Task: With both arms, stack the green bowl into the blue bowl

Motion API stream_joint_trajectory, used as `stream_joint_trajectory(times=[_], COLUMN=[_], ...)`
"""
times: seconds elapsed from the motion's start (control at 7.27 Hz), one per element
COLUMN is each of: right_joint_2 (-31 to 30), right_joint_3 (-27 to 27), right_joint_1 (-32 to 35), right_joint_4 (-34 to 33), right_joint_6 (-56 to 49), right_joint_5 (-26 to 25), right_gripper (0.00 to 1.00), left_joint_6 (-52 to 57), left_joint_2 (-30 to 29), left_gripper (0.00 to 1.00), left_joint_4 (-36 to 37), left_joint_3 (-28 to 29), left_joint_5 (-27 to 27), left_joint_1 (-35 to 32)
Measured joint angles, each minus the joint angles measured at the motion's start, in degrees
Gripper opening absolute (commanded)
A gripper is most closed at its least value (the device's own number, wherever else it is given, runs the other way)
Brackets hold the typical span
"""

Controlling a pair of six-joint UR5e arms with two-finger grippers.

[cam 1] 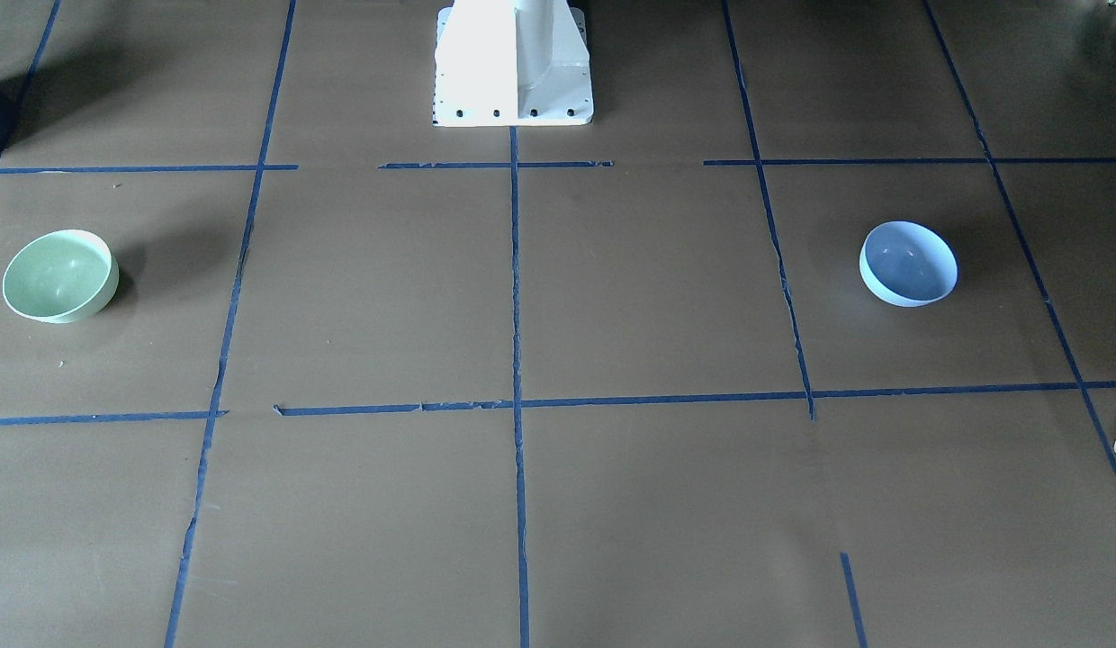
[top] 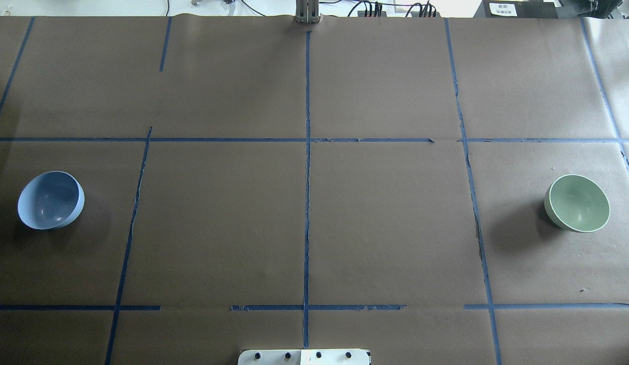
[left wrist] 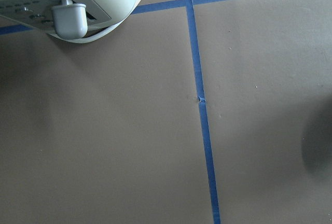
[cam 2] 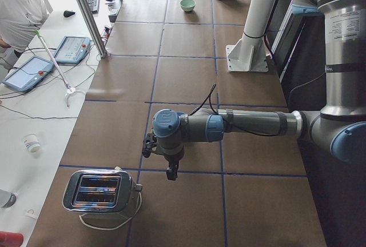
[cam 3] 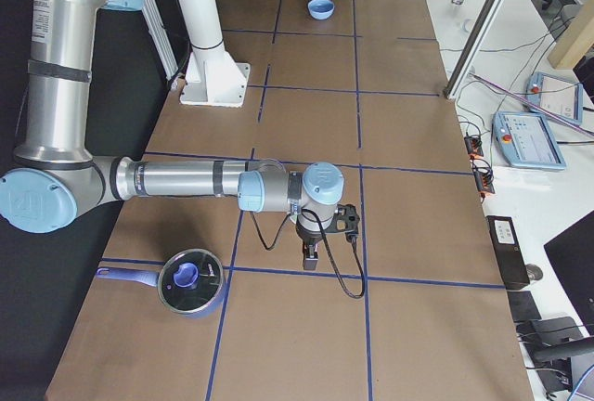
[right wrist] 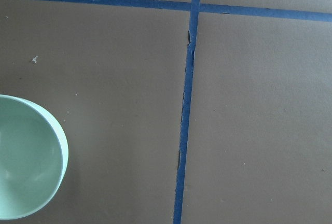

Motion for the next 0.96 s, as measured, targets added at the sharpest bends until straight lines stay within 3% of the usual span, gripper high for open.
stream_joint_trajectory(times=[0.55,0.96], right_joint_2=[1.26,1.67], right_joint_3=[0.82,1.18], right_joint_1=[0.0,-1.78], right_joint_4=[3.4,11.45], right_joint_6=[1.57,9.58], right_joint_5=[0.14,1.59], right_gripper=[1.0,1.0], left_joint_6=[-0.07,-1.68], left_joint_2=[-1.26,-5.47], left_gripper=[1.0,1.0], left_joint_4=[-2.03,-14.39], left_joint_3=[-0.16,1.64], left_joint_5=[0.38,0.14], left_joint_1=[2.24,2.9])
